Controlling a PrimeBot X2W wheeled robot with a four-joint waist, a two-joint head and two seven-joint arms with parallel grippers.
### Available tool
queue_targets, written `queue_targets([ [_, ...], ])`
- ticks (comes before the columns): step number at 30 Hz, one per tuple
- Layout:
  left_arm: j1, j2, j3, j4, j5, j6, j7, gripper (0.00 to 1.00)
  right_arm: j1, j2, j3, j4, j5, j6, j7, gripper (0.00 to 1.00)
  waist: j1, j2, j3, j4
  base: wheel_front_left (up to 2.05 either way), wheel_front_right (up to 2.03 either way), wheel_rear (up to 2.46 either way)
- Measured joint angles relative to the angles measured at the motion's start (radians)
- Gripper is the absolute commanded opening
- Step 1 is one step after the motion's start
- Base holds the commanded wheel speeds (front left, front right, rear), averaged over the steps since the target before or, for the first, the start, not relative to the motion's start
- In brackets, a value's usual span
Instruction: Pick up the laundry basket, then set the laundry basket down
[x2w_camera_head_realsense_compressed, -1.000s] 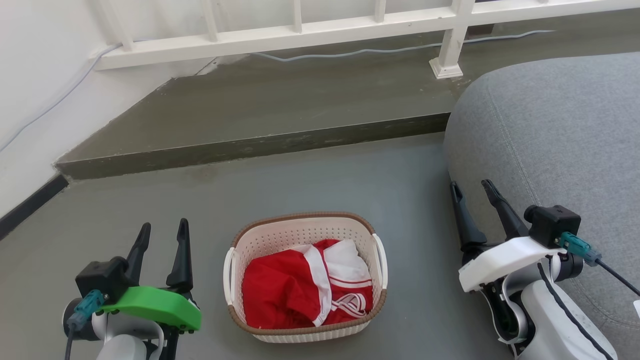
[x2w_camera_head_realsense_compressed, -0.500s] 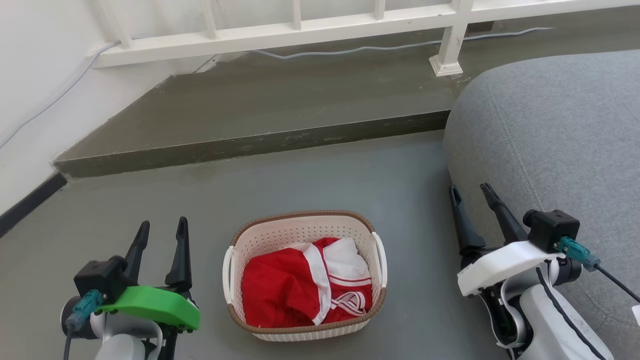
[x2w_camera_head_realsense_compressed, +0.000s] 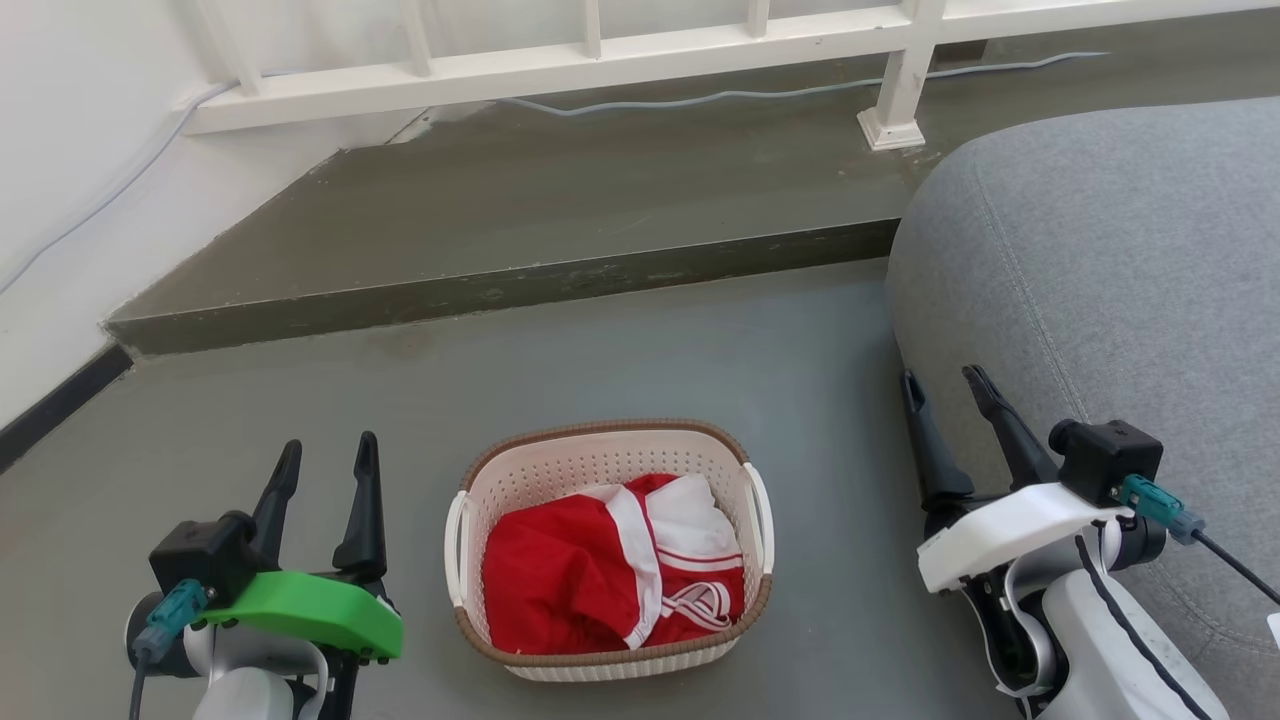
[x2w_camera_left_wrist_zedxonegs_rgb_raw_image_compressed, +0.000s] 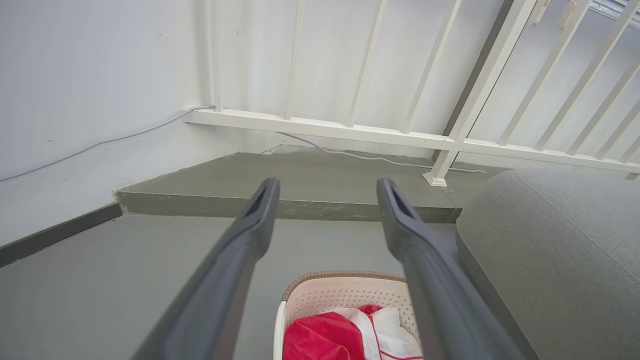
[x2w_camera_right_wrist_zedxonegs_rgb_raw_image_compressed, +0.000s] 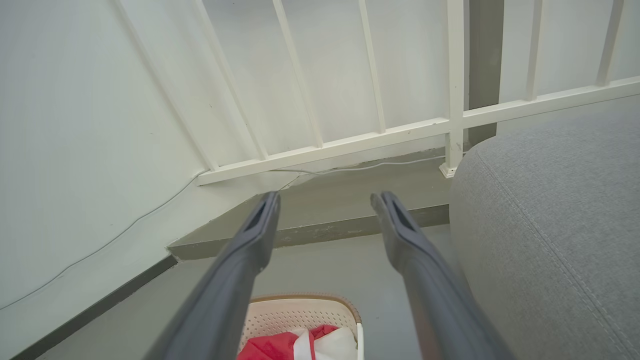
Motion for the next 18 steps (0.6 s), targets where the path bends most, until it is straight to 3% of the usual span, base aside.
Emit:
queue_targets([
  [8,0.001,-0.002,0.005,0.000,0.004,-0.004,0.000,1.00,0.008,0.004,-0.011,0.000,-0.009,0.010,0.000,1.00,0.0000,0.0000,0.001,0.000,0.00,0.00,0.00],
  [9,0.001,-0.002,0.005,-0.002,0.005,-0.007,0.000,0.00,0.010,0.004,-0.011,0.000,-0.009,0.010,0.000,0.00,0.0001,0.0000,0.002,0.000,0.00,0.00,0.00],
  [18,0.036,-0.017,-0.002,0.069,-0.008,-0.007,0.013,0.00,0.078,0.018,-0.008,0.061,0.004,0.010,0.002,0.00,0.0000,0.0000,0.001,0.000,0.00,0.00,0.00],
])
